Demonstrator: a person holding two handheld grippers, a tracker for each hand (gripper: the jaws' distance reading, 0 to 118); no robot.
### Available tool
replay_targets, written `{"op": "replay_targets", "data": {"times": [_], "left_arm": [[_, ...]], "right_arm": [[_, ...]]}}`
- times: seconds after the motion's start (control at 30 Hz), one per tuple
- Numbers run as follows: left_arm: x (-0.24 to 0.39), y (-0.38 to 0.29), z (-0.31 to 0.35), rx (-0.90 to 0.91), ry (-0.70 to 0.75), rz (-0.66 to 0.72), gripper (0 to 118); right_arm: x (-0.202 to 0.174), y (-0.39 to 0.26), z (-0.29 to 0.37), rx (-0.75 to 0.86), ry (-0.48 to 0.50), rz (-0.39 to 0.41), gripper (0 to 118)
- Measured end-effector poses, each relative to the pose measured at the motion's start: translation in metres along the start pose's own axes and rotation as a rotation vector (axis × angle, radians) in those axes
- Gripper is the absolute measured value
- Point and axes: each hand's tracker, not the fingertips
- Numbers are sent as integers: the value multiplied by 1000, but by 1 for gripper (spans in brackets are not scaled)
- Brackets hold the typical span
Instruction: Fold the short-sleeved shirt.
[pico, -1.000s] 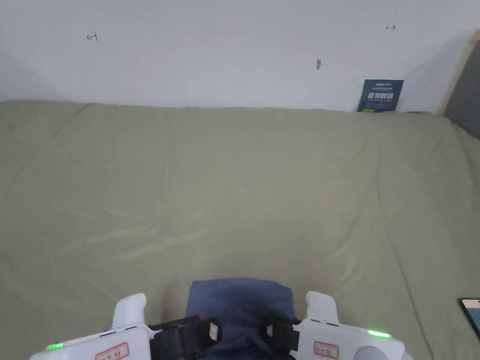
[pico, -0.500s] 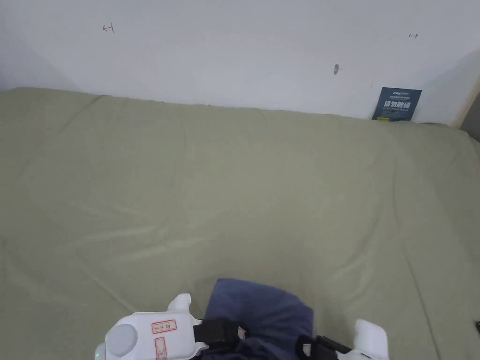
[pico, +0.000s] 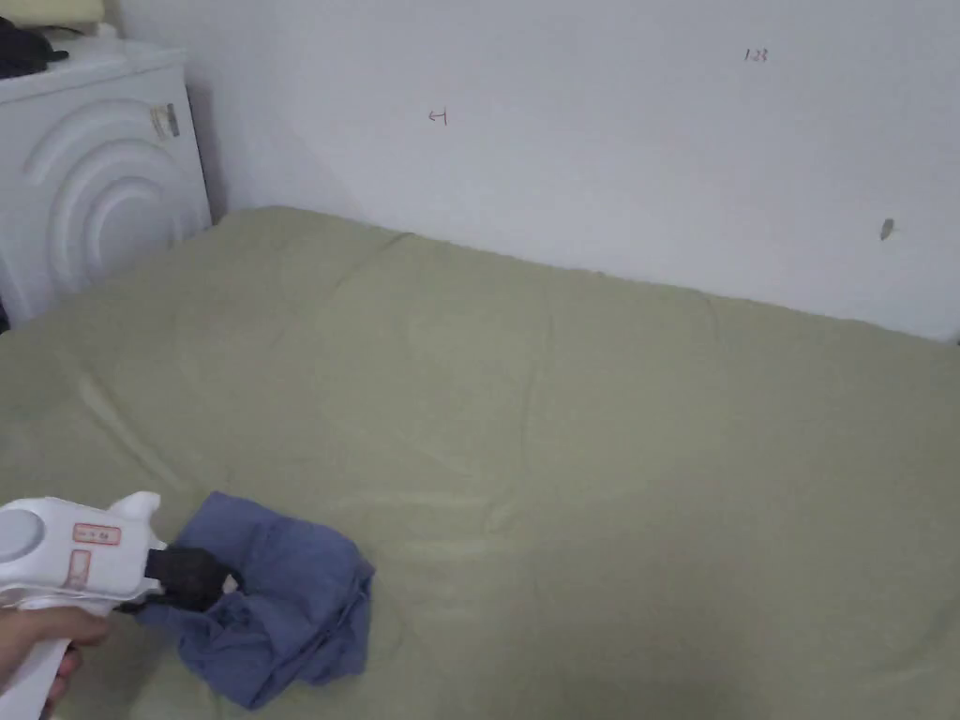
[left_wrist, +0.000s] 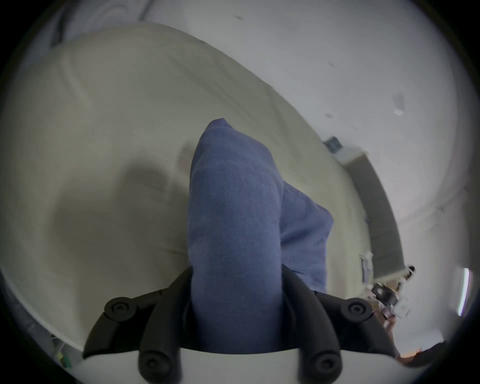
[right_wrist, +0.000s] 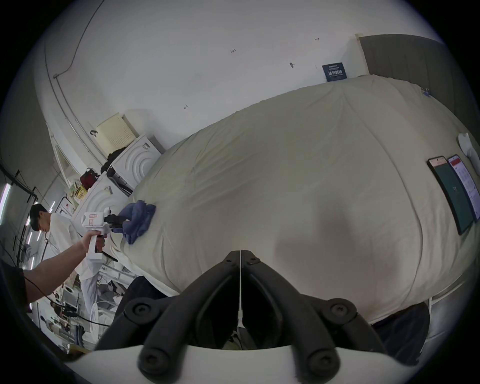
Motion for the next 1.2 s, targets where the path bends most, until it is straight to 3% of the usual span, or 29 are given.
{"op": "replay_targets", "data": {"times": [0.03,0.13,0.17,0.2,0.23,0.27,0.37,0.4,0.43,0.47,0.5,0.53,0.63,0.73,0.83,0.97,1.1,1.13,1.2], "left_arm": [[-15,3,5,19,25,29,26],[-34,-5,9,25,-120,142,39],[-30,-6,13,28,-108,113,45],[-25,-7,23,33,-83,81,69],[-23,-8,36,69,-51,16,102],[-17,-9,51,103,-27,-23,115],[-3,-9,103,204,77,-29,117],[-1,-8,115,245,182,-54,115],[13,-15,127,276,323,-126,105],[29,-29,136,363,455,-193,70],[50,-44,142,450,548,-309,15],[72,-57,142,476,637,-380,9],[150,-99,160,688,537,-514,9],[247,-139,172,995,219,-583,8],[337,-153,167,1040,149,-719,8],[394,-148,145,1058,24,-729,9],[405,-179,124,1075,64,-586,9],[402,-179,120,1038,24,-526,9],[404,-182,111,909,-120,-568,9]], "right_arm": [[0,-1,0,-3,2,-4,2],[-3,-4,-1,1,4,-3,2],[-3,-4,1,11,-4,-10,2],[-2,-3,3,21,3,-28,2],[-2,-2,6,26,12,-39,2],[-1,-1,8,28,16,-40,2],[-2,3,12,26,2,-6,2],[-3,5,14,28,-13,13,2],[-4,8,16,34,-30,29,2],[-5,12,18,38,-57,50,2],[-7,18,21,33,-84,71,2],[-9,24,26,60,-132,93,2],[-17,57,45,155,-179,167,2],[-47,103,71,297,-261,385,2],[-88,147,108,524,-267,490,2],[-134,182,135,668,-297,547,2],[-141,172,135,677,-338,467,3],[-139,170,132,669,-309,447,3],[-135,170,126,665,-275,459,3]]}}
